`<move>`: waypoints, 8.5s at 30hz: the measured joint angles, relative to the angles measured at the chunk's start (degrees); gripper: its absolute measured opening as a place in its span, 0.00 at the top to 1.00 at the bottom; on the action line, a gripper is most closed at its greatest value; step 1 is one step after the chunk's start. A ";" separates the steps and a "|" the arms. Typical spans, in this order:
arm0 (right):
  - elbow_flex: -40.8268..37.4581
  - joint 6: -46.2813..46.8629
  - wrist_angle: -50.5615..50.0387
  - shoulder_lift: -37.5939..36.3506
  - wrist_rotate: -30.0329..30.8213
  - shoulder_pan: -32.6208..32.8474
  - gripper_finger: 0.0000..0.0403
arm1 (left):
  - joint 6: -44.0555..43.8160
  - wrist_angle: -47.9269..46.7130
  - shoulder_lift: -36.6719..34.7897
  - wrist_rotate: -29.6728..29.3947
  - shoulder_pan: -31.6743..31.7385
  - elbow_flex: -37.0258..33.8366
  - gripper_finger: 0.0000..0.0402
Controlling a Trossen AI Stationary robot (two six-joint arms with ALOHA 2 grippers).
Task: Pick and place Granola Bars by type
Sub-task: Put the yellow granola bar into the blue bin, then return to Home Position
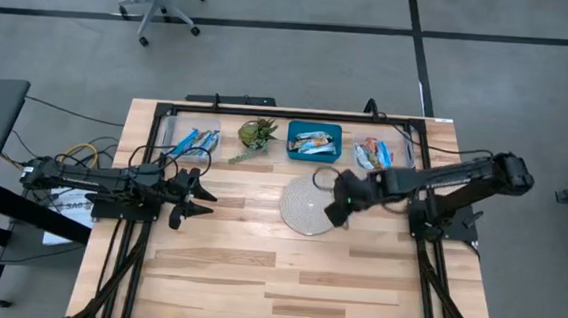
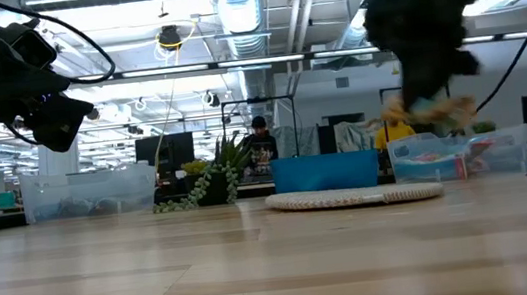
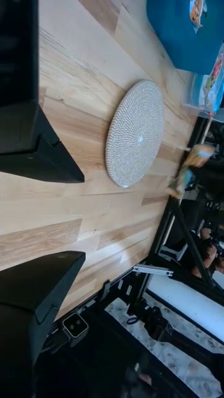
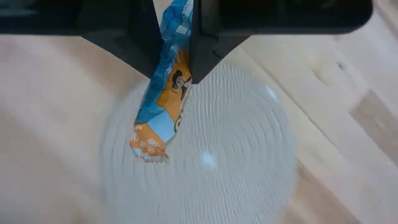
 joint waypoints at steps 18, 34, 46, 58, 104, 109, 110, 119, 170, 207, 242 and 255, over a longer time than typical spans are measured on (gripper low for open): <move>25.04 -54.09 -2.14 14.10 -9.95 -30.92 0.86 | 0.00 0.00 -0.01 -0.01 0.01 0.01 0.54; 39.44 -85.04 -11.35 27.98 -12.54 -39.18 0.86 | 0.00 0.00 0.01 -0.01 0.02 0.01 0.54; 39.41 -84.83 -10.37 27.98 -12.60 -39.13 0.86 | 0.00 0.02 -0.02 -0.02 0.00 0.00 0.54; 39.41 -79.95 -10.46 27.96 -14.09 -39.11 0.69 | 0.00 0.00 -0.02 -0.02 0.00 0.02 0.54; -27.03 -20.73 24.64 -37.84 -3.75 2.88 0.61 | 0.00 0.00 -0.01 0.00 0.00 0.00 0.54; -30.71 -20.55 27.42 -42.04 -3.18 2.79 0.62 | 0.00 0.00 0.01 -0.01 0.00 0.00 0.54; -31.32 -20.54 28.72 -42.60 -3.18 2.79 0.62 | 0.00 0.00 -0.02 0.00 0.01 0.00 0.54; -36.81 -19.10 32.90 -49.03 -1.70 1.03 0.62 | 0.00 0.00 -0.01 -0.02 0.00 0.00 0.54; -50.57 -26.83 41.59 -75.87 -6.40 -0.25 0.64 | 0.00 0.00 0.00 -0.02 0.02 0.00 0.54; -50.62 -26.66 41.55 -75.89 -6.35 -0.25 0.65 | 0.00 0.38 -13.10 -0.51 2.28 0.00 0.54; -50.64 -26.66 41.53 -75.88 -6.33 -0.25 0.65 | 0.00 -0.53 -12.78 -3.06 3.95 0.00 0.54; -50.64 -26.66 41.53 -75.88 -6.33 -0.25 0.64 | 0.00 -0.51 -12.78 -3.06 3.95 0.00 0.54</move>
